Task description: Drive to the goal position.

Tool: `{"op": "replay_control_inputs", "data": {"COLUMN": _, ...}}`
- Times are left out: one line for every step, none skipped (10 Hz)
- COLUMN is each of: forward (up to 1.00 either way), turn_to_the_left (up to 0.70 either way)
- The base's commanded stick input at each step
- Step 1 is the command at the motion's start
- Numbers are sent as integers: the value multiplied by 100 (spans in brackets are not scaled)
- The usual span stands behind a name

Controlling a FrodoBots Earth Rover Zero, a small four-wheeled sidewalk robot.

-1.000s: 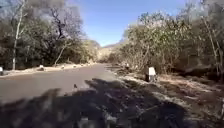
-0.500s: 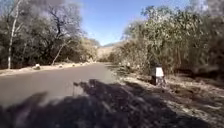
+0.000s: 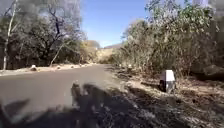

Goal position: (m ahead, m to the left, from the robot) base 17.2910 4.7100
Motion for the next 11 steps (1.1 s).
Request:
{"op": "replay_control_inputs", "data": {"forward": 100, "turn_to_the_left": 0}}
{"op": "replay_control_inputs", "data": {"forward": 100, "turn_to_the_left": 0}}
{"op": "replay_control_inputs", "data": {"forward": 100, "turn_to_the_left": 0}}
{"op": "replay_control_inputs", "data": {"forward": 100, "turn_to_the_left": 0}}
{"op": "replay_control_inputs", "data": {"forward": 100, "turn_to_the_left": 0}}
{"op": "replay_control_inputs", "data": {"forward": 100, "turn_to_the_left": 0}}
{"op": "replay_control_inputs", "data": {"forward": 100, "turn_to_the_left": 0}}
{"op": "replay_control_inputs", "data": {"forward": 100, "turn_to_the_left": 0}}
{"op": "replay_control_inputs", "data": {"forward": 100, "turn_to_the_left": 0}}
{"op": "replay_control_inputs", "data": {"forward": 100, "turn_to_the_left": 0}}
{"op": "replay_control_inputs", "data": {"forward": 100, "turn_to_the_left": 0}}
